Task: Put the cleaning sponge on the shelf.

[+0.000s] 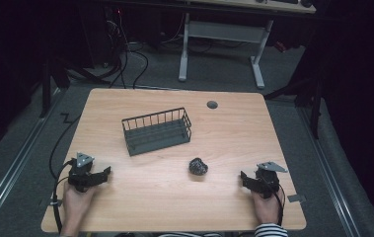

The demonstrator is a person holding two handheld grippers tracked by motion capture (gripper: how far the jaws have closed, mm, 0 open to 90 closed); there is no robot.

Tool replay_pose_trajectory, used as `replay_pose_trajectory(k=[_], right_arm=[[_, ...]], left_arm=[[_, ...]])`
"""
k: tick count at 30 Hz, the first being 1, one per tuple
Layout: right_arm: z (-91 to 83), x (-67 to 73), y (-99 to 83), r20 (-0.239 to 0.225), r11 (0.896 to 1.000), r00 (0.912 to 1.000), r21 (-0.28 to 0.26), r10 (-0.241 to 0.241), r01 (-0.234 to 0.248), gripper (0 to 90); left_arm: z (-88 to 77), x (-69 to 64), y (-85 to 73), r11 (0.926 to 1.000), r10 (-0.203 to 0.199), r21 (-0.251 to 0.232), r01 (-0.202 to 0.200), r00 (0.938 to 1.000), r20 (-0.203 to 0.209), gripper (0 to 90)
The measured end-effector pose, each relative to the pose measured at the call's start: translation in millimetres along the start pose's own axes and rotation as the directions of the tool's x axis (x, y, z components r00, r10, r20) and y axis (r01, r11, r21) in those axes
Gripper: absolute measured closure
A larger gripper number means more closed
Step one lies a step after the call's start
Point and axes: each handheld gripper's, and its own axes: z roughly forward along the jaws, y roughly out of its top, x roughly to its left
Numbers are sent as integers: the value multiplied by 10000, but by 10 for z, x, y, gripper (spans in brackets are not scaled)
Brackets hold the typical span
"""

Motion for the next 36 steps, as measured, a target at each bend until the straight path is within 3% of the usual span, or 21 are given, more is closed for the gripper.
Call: replay_pose_trajectory(k=[13,22,36], right_arm=[[0,1,0,11,10000,10000,-3,-12,12,271],[-1,3,0,9,10000,10000,6,7,-7,272],[0,2,0,11,10000,10000,-3,-13,13,272]], left_arm=[[-9,0,-4,10000,41,14,-41,10000,6,246],[-23,1,-14,10000,-26,-85,26,10000,20,296],[-103,-17,81,9994,-58,-346,76,9986,523,292]])
